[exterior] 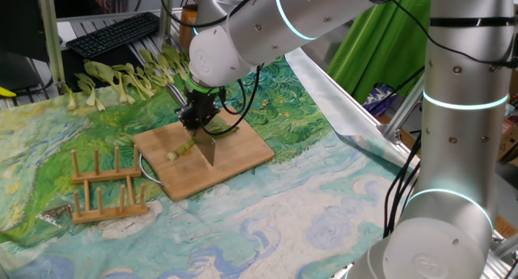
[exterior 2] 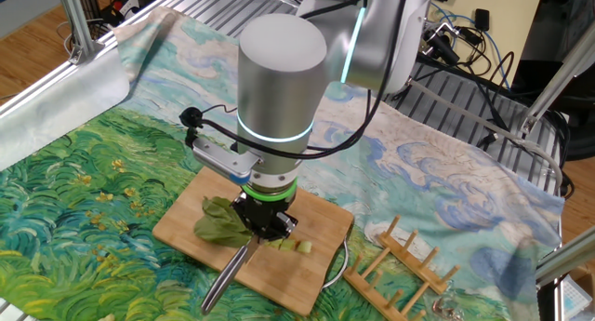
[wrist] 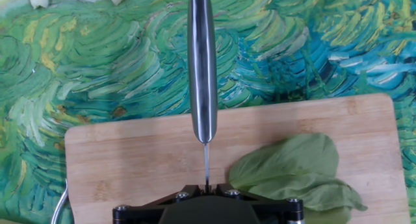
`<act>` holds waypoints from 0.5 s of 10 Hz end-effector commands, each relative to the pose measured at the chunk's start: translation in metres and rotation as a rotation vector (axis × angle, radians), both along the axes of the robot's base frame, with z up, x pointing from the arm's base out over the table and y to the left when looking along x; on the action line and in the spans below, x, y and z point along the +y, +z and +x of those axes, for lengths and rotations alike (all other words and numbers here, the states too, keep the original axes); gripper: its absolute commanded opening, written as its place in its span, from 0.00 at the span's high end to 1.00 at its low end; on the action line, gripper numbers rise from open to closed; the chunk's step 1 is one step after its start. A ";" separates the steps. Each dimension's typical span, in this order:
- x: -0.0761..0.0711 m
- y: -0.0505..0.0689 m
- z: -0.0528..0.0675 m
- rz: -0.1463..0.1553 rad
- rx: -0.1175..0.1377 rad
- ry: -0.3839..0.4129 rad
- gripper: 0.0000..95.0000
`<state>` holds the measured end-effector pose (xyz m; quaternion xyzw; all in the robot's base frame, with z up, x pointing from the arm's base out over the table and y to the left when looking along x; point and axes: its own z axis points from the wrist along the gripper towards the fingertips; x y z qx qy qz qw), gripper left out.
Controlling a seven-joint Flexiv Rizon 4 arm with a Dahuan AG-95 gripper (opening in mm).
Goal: Chop the pakchoi
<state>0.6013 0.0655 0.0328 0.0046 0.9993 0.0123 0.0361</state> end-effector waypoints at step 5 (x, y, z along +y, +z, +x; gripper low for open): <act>0.000 -0.001 0.003 -0.008 -0.012 -0.001 1.00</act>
